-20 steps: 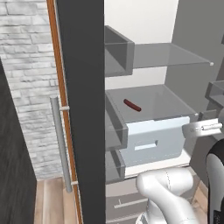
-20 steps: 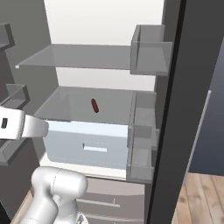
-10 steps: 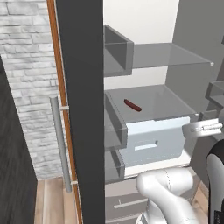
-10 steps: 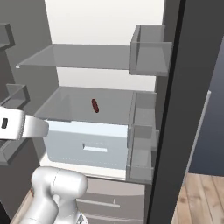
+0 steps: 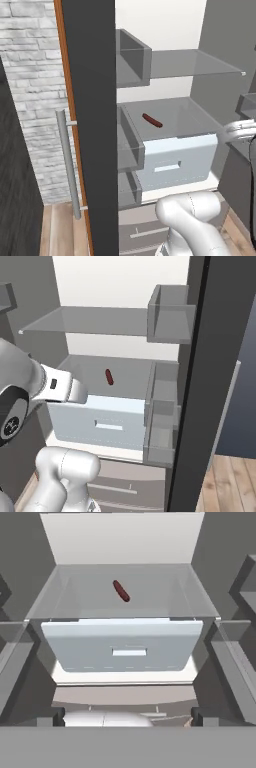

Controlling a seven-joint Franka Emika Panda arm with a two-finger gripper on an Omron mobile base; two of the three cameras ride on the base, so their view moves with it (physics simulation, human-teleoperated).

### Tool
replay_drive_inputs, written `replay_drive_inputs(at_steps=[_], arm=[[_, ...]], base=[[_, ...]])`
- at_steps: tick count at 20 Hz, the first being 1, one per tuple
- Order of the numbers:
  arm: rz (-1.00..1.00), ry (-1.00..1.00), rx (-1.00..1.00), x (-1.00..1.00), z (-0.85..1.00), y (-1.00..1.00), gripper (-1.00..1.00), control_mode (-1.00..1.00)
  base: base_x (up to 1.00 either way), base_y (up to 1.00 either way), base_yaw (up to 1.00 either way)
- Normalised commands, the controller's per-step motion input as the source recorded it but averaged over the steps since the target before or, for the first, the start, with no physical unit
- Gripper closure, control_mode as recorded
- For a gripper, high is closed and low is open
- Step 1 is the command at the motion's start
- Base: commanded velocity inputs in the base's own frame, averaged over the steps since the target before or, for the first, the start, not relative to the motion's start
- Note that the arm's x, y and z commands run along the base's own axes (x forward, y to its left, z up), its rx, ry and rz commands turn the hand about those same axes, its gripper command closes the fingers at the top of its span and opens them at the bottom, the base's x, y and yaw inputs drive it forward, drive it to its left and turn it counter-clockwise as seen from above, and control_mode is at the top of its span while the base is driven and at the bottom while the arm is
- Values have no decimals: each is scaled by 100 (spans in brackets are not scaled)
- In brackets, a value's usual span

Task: Retrieve the sausage and cheese from the fridge and place them on the cutting board on the counter.

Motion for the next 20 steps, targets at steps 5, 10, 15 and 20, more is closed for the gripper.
replay_drive_inputs(at_steps=[5,10,15,20], arm=[[3,4,3,56,-24,-12,-100,-100],[-4,3,0,42,-19,25,-100,-100],[-3,2,0,38,-18,11,-100,-100],[0,3,0,39,-17,0,-100,-100]], base=[[0,0,0],[0,0,0],[0,0,0],[0,0,0]])
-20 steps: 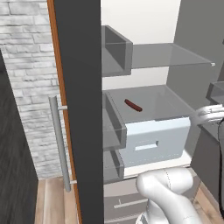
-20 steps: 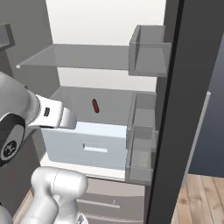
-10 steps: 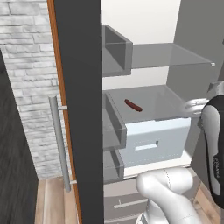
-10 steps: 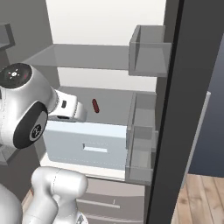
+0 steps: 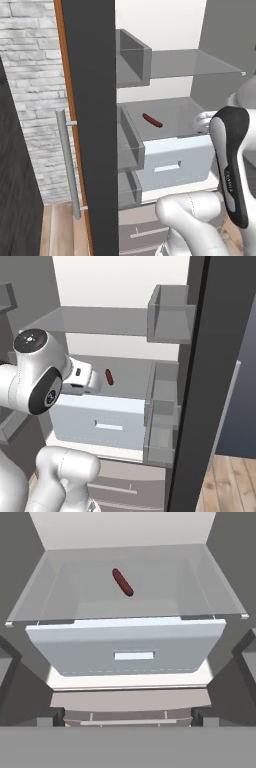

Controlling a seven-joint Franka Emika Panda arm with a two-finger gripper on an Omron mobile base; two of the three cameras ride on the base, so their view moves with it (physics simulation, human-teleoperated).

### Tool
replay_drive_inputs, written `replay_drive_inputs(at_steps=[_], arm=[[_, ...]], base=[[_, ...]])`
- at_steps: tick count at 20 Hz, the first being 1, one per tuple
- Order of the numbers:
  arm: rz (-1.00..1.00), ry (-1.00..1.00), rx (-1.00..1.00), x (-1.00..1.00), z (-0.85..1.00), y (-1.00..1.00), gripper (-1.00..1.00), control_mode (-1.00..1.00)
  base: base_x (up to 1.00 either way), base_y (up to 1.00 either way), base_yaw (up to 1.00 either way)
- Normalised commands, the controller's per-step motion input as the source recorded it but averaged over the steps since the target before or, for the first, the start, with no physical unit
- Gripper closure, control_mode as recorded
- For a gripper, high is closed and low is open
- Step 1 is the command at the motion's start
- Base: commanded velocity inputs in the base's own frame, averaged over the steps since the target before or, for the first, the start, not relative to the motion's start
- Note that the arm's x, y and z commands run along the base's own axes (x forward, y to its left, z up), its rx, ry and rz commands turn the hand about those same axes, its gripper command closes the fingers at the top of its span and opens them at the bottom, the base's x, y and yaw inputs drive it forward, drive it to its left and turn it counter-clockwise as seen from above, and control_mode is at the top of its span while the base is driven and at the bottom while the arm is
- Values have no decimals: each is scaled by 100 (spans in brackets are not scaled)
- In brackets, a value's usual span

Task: Retrieve the sausage and cheese from the fridge and place them on the cutting board on the counter.

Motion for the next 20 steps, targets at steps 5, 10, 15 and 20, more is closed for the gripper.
replay_drive_inputs(at_steps=[5,10,15,20], arm=[[0,8,0,41,-25,8,-100,-100],[0,10,0,50,-29,12,-100,-100],[0,5,0,46,-31,12,-100,-100],[0,1,0,49,-33,5,-100,-100]], base=[[0,0,0],[0,0,0],[0,0,0],[0,0,0]])
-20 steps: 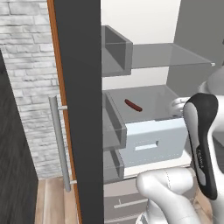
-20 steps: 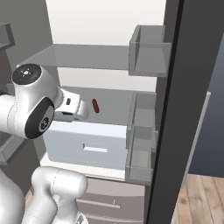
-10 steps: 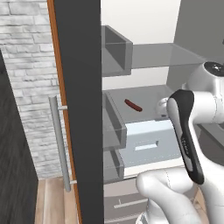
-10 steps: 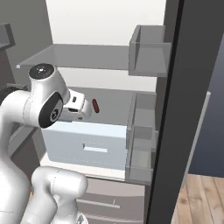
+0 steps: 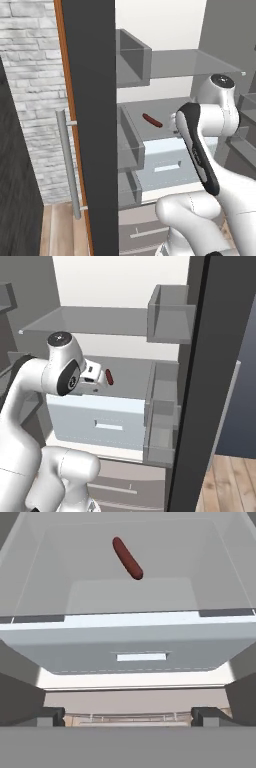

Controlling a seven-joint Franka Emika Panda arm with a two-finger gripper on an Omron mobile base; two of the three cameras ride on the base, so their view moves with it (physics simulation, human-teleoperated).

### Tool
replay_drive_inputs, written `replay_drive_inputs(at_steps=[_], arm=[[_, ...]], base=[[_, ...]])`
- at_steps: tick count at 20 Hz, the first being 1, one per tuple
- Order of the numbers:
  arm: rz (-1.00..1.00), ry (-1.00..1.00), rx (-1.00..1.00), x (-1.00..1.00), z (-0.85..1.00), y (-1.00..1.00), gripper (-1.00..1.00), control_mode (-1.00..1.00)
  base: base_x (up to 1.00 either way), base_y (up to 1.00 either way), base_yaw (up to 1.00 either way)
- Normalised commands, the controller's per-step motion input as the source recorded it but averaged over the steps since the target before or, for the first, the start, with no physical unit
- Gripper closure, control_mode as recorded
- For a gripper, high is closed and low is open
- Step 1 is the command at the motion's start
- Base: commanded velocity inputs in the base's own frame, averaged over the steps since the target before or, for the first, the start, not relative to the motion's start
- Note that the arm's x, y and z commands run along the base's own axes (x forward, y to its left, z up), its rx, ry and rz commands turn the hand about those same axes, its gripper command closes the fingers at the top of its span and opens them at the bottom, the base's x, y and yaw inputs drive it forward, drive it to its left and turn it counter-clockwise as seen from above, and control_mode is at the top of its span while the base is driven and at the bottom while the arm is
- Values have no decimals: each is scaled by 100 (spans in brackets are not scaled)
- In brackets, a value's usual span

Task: Retrieve the sausage and cheese from the fridge and place them on the cutting board on the counter.

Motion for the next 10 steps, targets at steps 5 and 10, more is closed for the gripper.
replay_drive_inputs(at_steps=[5,10], arm=[[0,0,0,43,-31,1,-100,-100],[0,0,0,51,-20,0,-100,-100]], base=[[0,0,0],[0,0,0]])
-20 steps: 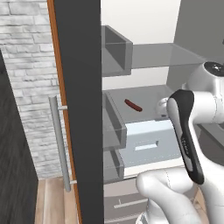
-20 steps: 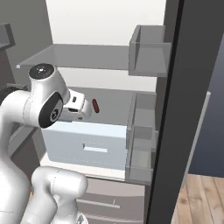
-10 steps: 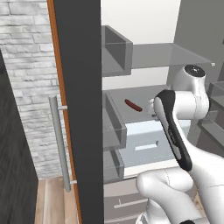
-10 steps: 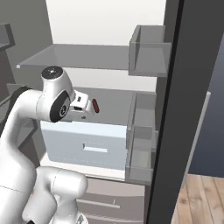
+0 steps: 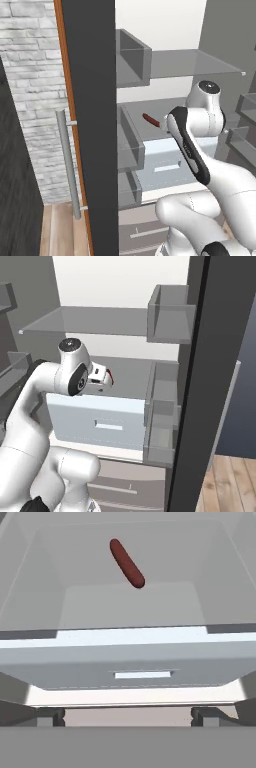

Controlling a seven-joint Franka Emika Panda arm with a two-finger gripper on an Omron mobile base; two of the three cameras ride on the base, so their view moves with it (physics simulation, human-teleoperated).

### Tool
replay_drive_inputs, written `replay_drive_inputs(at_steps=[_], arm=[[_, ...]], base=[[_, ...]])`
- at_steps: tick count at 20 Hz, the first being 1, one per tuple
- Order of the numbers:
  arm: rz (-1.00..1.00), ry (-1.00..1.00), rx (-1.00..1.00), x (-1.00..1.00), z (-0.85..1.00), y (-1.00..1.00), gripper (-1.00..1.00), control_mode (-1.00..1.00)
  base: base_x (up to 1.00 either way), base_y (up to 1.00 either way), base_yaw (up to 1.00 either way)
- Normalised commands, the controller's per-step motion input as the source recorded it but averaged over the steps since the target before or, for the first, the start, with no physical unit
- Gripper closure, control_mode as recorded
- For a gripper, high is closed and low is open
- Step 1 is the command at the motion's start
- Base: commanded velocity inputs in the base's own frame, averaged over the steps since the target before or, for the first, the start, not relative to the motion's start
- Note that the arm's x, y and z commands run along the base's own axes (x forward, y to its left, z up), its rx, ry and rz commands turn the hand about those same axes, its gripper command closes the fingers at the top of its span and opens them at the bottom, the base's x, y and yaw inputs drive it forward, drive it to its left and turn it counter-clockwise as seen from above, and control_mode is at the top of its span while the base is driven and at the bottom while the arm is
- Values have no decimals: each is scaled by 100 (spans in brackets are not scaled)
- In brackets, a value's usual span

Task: Retrieve the sausage and cheese from the fridge and place them on the cutting board on the counter.

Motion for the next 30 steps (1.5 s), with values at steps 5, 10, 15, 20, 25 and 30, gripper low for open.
replay_drive_inputs(at_steps=[5,10,15,20,25,30], arm=[[0,0,0,70,-4,0,-100,-100],[0,0,0,54,-21,0,-100,-100],[0,0,0,29,-37,0,-100,-100],[0,0,0,23,-33,0,-100,-100],[6,0,0,54,-13,-7,-100,-100],[10,0,0,54,-7,-13,-100,-100]], base=[[0,0,0],[0,0,0],[0,0,0],[0,0,0],[0,0,0],[0,0,0]])
